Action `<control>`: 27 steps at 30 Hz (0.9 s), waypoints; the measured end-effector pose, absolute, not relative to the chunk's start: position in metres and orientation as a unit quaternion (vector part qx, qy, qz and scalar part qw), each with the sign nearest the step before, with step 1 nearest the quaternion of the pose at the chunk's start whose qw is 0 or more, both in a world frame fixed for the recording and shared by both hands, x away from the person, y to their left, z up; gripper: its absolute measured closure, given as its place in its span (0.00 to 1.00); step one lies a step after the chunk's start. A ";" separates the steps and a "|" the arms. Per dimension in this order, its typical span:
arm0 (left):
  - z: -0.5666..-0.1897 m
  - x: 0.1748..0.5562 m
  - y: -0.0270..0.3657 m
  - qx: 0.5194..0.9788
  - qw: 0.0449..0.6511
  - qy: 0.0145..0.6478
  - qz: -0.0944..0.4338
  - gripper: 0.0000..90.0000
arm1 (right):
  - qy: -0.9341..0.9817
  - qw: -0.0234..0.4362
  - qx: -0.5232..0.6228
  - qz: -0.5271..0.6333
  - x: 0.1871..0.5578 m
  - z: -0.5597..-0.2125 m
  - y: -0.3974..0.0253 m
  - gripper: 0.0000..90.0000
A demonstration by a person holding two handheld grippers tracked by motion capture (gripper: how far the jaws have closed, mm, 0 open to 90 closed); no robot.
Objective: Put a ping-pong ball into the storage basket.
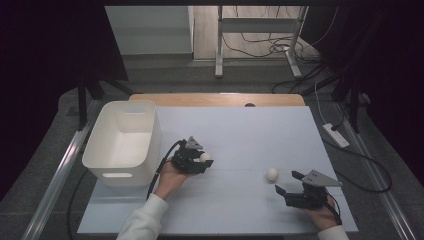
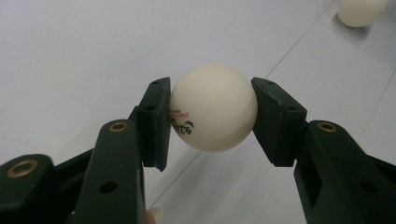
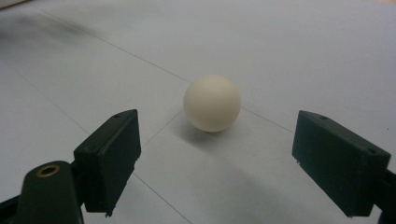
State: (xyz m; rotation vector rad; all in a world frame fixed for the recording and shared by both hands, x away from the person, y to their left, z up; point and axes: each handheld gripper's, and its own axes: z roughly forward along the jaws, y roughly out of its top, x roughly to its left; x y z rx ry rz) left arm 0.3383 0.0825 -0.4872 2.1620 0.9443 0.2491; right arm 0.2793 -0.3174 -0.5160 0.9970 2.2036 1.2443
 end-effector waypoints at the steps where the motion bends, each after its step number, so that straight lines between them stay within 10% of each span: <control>1: -0.486 0.337 0.083 0.843 0.378 0.369 0.099 0.57 | 0.792 0.210 0.358 0.448 0.279 -0.516 -0.317 0.17; 27: -0.453 0.312 0.104 0.815 0.439 0.357 0.126 0.57 | 0.787 0.211 0.360 0.454 0.278 -0.514 -0.315 0.17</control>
